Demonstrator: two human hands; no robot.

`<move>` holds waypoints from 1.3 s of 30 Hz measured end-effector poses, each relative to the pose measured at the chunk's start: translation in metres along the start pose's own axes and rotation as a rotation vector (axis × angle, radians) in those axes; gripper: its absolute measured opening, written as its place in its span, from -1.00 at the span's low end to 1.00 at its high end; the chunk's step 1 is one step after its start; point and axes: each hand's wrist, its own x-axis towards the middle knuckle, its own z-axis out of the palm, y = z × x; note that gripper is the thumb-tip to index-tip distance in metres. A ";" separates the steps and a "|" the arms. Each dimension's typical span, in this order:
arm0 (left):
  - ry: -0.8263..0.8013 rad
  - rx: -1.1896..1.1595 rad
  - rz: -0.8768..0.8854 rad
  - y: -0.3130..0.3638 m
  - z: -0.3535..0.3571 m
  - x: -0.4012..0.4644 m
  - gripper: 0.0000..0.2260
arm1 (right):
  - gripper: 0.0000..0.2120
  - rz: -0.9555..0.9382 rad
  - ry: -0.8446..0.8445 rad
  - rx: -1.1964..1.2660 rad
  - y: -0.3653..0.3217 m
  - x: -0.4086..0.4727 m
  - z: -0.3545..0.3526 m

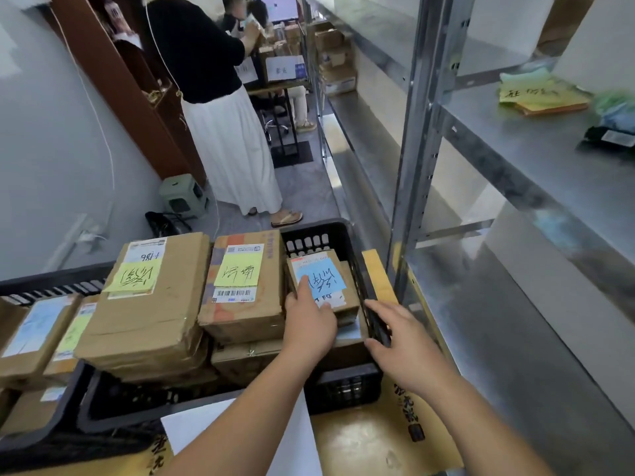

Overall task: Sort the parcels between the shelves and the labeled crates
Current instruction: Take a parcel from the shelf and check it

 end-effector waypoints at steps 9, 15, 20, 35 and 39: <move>-0.046 0.255 -0.090 0.008 0.011 0.019 -0.32 | -0.41 -0.010 -0.008 -0.151 0.000 0.000 0.008; -0.075 0.444 0.042 0.013 0.001 -0.001 -0.24 | -0.42 0.003 -0.008 -0.166 0.000 -0.001 0.007; -0.121 0.518 0.211 0.006 -0.011 -0.017 -0.34 | -0.40 0.020 -0.011 -0.228 -0.010 -0.008 0.001; -0.356 0.600 0.764 -0.024 -0.065 -0.062 -0.31 | -0.34 0.316 0.250 -0.337 -0.055 -0.133 0.014; -0.429 0.641 0.948 -0.026 -0.072 -0.092 -0.30 | -0.30 0.446 0.314 -0.363 -0.068 -0.186 0.029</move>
